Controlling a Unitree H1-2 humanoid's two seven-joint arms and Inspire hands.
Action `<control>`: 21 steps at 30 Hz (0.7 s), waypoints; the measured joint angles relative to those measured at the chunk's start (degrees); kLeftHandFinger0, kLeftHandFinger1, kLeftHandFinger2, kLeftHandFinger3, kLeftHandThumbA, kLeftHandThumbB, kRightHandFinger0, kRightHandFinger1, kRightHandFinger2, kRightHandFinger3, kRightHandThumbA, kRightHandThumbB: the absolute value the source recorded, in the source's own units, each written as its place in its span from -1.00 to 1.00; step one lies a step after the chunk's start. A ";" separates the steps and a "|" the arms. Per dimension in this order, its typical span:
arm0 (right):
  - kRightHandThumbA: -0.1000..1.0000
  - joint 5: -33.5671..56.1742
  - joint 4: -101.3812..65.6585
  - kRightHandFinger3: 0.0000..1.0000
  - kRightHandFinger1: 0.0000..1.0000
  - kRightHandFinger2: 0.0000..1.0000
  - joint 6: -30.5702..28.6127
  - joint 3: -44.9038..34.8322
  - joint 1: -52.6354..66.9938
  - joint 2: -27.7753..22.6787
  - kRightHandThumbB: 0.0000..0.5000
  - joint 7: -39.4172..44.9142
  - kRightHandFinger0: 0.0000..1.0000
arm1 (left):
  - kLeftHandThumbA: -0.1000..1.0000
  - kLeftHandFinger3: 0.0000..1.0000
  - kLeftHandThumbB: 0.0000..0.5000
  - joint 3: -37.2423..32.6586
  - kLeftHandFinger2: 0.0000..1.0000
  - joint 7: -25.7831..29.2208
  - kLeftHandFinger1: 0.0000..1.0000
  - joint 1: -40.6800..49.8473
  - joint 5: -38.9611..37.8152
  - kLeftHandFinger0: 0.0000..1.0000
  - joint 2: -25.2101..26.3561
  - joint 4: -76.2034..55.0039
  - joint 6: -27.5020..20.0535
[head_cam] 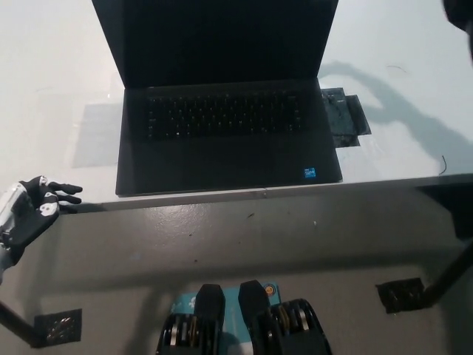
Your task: The robot uses its right hand to push down on the lid of a laptop kept in the middle of the desk to close it
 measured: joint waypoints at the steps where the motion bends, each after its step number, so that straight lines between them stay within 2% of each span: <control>1: -0.49 -0.71 1.69 0.84 1.00 0.88 -0.78 0.58 -0.80 0.35 0.23 0.14 1.00 | -1.00 -0.02 -0.50 0.00 0.15 0.00 0.12 0.01 0.00 0.13 0.01 0.00 0.02; 5: -0.54 -3.62 9.53 0.77 1.00 1.00 -4.26 3.08 -3.91 2.11 0.16 0.43 1.00 | -1.00 -0.02 -0.46 0.02 0.15 0.01 0.13 0.01 -0.05 0.15 0.01 -0.05 0.12; 7: -0.53 -5.31 13.97 0.77 1.00 0.98 -6.26 4.84 -5.21 3.07 0.19 0.69 1.00 | -1.00 -0.03 -0.47 -0.06 0.18 0.01 0.17 0.01 -0.04 0.20 0.01 -0.36 0.29; 9: -0.53 -6.72 17.25 0.79 1.00 1.00 -8.07 5.98 -5.86 3.94 0.28 0.93 1.00 | -1.00 -0.01 -0.57 -0.08 0.17 0.00 0.13 0.00 -0.05 0.14 0.01 -0.56 0.36; 12: -0.46 -8.58 22.35 0.80 1.00 1.00 -10.74 7.09 -6.38 5.10 0.28 1.14 1.00 | -1.00 0.02 -0.58 -0.25 0.21 -0.03 0.17 0.00 -0.04 0.17 0.01 -0.57 0.27; 14: -0.39 -9.59 24.79 0.83 1.00 1.00 -12.20 7.30 -6.52 5.56 0.41 1.21 1.00 | -1.00 -0.01 -0.50 -0.42 0.21 -0.18 0.17 0.00 -0.06 0.17 0.03 -0.55 0.26; 17: -0.38 -10.99 27.64 0.85 1.00 1.00 -14.57 7.45 -6.81 5.92 0.52 1.21 1.00 | -1.00 -0.02 -0.51 -0.49 0.17 -0.35 0.16 -0.03 -0.06 0.18 0.04 -0.53 0.25; 21: -0.37 -12.73 30.98 0.95 1.00 1.00 -17.74 8.06 -8.01 6.21 0.55 1.43 1.00 | -1.00 0.00 -0.54 -0.57 0.15 -0.54 0.14 -0.04 0.03 0.15 0.04 -0.52 0.14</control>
